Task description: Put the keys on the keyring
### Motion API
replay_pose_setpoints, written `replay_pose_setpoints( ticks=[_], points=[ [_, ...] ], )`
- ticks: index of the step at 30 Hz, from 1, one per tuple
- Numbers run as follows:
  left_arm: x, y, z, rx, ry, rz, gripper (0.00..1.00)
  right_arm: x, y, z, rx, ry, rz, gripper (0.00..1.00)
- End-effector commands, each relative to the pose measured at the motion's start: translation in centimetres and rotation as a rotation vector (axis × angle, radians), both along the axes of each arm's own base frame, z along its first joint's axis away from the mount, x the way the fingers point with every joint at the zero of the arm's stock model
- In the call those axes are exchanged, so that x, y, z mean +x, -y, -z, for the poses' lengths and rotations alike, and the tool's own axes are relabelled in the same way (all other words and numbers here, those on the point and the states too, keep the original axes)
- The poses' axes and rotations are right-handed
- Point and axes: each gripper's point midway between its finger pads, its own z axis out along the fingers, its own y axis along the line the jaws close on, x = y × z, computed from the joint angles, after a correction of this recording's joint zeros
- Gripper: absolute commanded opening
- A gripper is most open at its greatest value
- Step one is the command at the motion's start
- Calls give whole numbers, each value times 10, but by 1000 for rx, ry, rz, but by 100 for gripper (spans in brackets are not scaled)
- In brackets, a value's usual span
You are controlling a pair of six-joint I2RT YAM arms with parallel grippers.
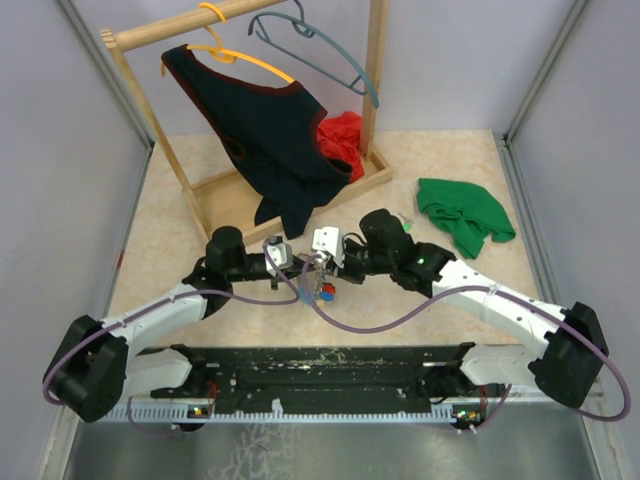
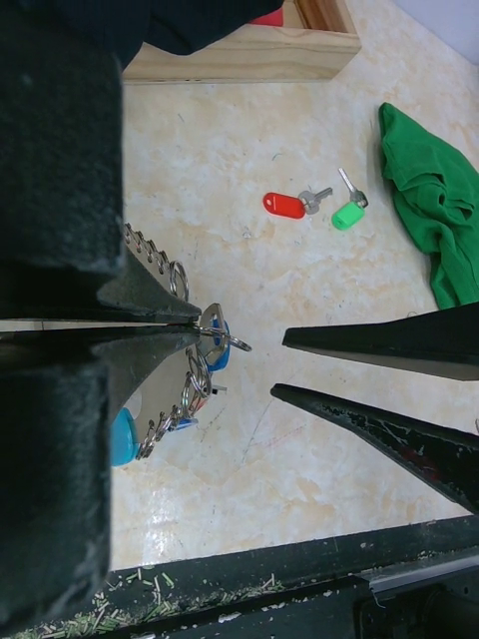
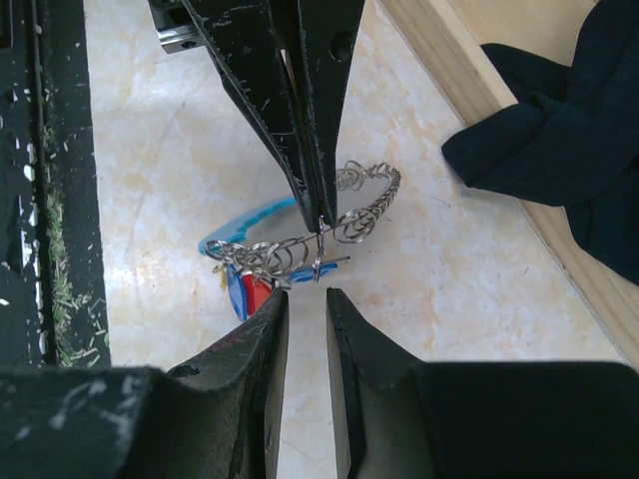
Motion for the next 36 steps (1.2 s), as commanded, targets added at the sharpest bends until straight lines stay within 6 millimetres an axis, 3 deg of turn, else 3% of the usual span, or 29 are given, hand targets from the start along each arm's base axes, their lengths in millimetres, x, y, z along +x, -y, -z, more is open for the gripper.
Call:
replay_pose_setpoints(
  ticks=[1,14,27,36],
  points=[
    [-1,2,-10,-38,31,24,0,3,-4,-12,71,30,-1,22],
    [-3,2,-12,-48,33,33,0,8,-16,-10,129,42,-4,22],
    [-5,2,-15,-57,39,36,0,10,-15,-1,102,24,5,19],
    [-4,2,-16,-58,42,31,0,10,-13,1,88,18,14,9]
  ],
)
